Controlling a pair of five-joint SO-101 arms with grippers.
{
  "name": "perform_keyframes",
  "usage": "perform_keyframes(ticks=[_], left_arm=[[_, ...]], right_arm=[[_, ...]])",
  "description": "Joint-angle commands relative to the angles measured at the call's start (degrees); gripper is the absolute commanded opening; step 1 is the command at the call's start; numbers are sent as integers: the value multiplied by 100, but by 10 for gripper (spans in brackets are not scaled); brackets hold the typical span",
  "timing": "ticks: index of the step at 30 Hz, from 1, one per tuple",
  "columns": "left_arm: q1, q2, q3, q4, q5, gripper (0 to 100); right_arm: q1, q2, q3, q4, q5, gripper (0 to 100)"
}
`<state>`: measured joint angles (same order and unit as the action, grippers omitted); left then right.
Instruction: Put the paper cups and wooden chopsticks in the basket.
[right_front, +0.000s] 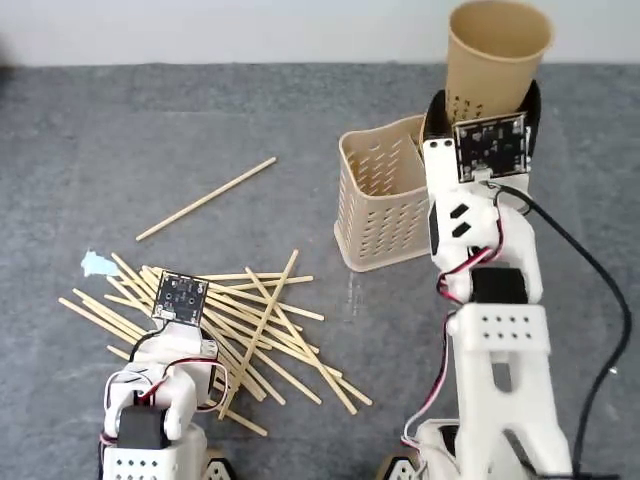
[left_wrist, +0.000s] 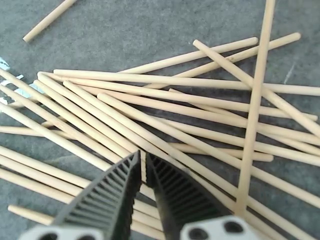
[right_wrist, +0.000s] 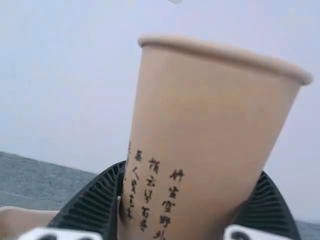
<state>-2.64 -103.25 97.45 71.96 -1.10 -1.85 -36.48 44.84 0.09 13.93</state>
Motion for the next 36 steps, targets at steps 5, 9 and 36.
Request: perform_keyframes(ticks=[5, 9, 36], left_arm=[[35, -88, -101, 18, 44, 14], [35, -88, -101, 18, 44, 14], [35, -88, -101, 18, 44, 14]], right_arm=[[198, 602, 62, -734, 26, 220], [154, 708, 62, -725, 18, 270], [-127, 699, -53, -101, -290, 321]])
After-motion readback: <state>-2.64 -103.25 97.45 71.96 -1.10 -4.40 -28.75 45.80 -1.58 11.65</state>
